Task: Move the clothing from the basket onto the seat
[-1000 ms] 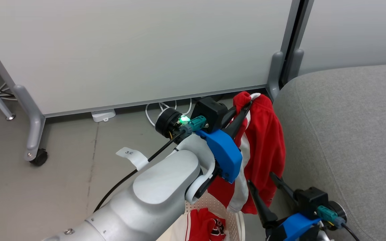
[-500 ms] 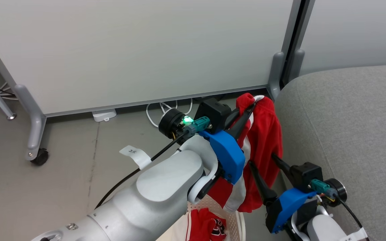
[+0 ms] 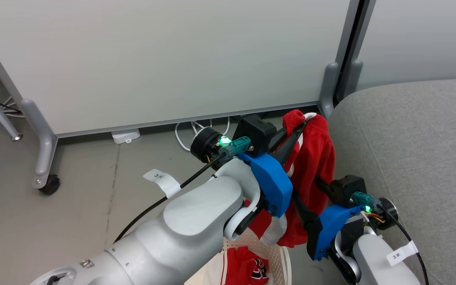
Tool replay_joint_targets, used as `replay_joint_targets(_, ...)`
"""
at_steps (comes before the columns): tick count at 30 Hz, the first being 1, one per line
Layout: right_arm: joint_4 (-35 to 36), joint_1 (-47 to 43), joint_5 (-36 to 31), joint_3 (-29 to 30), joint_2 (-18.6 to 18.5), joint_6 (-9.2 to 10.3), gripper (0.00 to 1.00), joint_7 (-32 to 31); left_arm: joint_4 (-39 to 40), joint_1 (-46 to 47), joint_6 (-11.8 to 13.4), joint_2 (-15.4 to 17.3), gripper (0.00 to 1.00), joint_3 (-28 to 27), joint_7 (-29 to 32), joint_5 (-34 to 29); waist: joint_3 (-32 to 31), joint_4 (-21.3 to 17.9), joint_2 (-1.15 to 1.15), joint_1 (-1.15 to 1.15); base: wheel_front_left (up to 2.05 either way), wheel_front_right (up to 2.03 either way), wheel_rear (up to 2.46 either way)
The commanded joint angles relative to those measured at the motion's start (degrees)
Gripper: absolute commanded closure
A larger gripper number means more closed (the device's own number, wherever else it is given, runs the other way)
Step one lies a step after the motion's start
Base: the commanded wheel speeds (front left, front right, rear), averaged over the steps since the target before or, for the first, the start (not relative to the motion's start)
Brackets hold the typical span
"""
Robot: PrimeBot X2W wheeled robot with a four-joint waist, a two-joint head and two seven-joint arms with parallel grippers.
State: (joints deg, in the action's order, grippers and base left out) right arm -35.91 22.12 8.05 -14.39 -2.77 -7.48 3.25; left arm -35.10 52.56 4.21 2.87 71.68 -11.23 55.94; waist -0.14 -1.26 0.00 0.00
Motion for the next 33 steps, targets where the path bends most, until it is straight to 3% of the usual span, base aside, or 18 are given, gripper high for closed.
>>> replay_joint_targets(1, -1.17, 1.36, 0.47, -0.28, -0.2, -0.03, 0.55, 0.47, -0.12, 0.96, 0.18, 0.02, 1.0, 0.23, -0.36, 0.39, 0.01, -0.03, 0.0, 0.0, 0.0, 0.0, 0.0)
replay_joint_targets(2, -1.17, 1.36, 0.47, -0.28, -0.2, -0.03, 0.55, 0.47, -0.12, 0.96, 0.18, 0.02, 1.0, 0.23, -0.36, 0.39, 0.01, -0.03, 0.0, 0.0, 0.0, 0.0, 0.0)
replay_joint_targets(3, -1.82, 1.76, 0.77, -0.47, -0.2, -0.03, 0.82, 0.72, -0.21, 1.01, 0.18, 0.02, 1.0, 0.35, -0.41, 0.51, 0.0, -0.04, 0.0, 0.0, 0.0, 0.0, 0.0)
replay_joint_targets(4, -2.44, 2.14, 0.93, -0.61, -0.2, -0.03, 1.0, 1.09, -0.26, 1.05, 0.19, 0.02, 1.0, 0.46, -0.46, 0.58, 0.0, -0.04, 0.0, 0.0, 0.0, 0.0, 0.0)
replay_joint_targets(21, -7.33, 4.74, 4.32, -3.02, -0.2, -0.03, 1.0, 5.14, -2.21, 0.86, 0.54, 0.03, 1.0, 1.39, -1.03, 2.01, -0.45, -0.28, 0.0, 0.0, 0.0, 0.0, 0.0)
replay_joint_targets(22, -7.47, 4.79, 4.53, -3.13, -0.2, -0.03, 1.0, 5.26, -2.4, 0.7, 0.51, 0.02, 0.93, 1.43, -1.09, 2.0, -0.46, -0.3, 0.0, 0.0, 0.0, 0.0, 0.0)
replay_joint_targets(23, -7.59, 4.77, 4.67, -3.22, -0.2, -0.03, 1.0, 5.42, -2.63, 0.54, 0.5, 0.02, 0.54, 1.45, -1.1, 2.05, -0.47, -0.32, 0.0, 0.0, 0.0, 0.0, 0.0)
replay_joint_targets(24, -7.75, 4.74, 4.7, -3.29, -0.2, -0.03, 1.0, 5.46, -2.84, 0.4, 0.43, 0.03, 0.04, 1.48, -1.15, 2.07, -0.48, -0.33, 0.0, 0.0, 0.0, 0.0, 0.0)
replay_joint_targets(25, -7.86, 4.69, 4.77, -3.38, -0.2, -0.03, 1.0, 5.57, -3.06, 0.21, 0.42, 0.03, 0.0, 1.51, -1.11, 2.07, -0.49, -0.35, 0.0, 0.0, 0.0, 0.0, 0.0)
replay_joint_targets(33, -8.51, 4.82, 5.04, -3.12, -0.2, -0.03, 1.0, 6.33, -4.94, -1.63, 0.05, 0.03, 0.0, 1.58, -1.54, 2.52, -0.46, -0.6, 0.0, 0.0, 0.0, 0.0, 0.0)
